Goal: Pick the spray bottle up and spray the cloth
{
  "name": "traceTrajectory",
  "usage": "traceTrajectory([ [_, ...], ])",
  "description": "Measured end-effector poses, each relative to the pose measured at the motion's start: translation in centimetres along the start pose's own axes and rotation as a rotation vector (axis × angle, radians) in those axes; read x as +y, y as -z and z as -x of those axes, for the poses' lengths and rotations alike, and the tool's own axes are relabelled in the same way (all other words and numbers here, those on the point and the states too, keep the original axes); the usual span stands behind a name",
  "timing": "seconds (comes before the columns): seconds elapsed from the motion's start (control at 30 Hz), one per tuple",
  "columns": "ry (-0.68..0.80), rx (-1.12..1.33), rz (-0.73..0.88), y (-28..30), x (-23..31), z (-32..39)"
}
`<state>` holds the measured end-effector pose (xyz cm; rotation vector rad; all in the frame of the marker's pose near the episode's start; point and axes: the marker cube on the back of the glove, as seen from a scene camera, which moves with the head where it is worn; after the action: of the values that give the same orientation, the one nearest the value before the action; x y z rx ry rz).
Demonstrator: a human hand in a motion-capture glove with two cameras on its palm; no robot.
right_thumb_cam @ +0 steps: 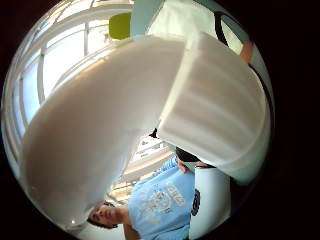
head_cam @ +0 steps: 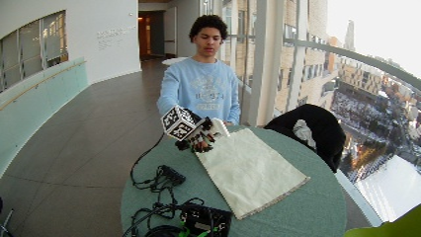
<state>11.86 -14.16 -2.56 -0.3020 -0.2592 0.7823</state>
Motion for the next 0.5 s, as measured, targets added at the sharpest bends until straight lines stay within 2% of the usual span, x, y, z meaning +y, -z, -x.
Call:
traceTrajectory([
  [0.5, 0.029, -0.017, 0.009, -0.6, 0.2, 1.4],
])
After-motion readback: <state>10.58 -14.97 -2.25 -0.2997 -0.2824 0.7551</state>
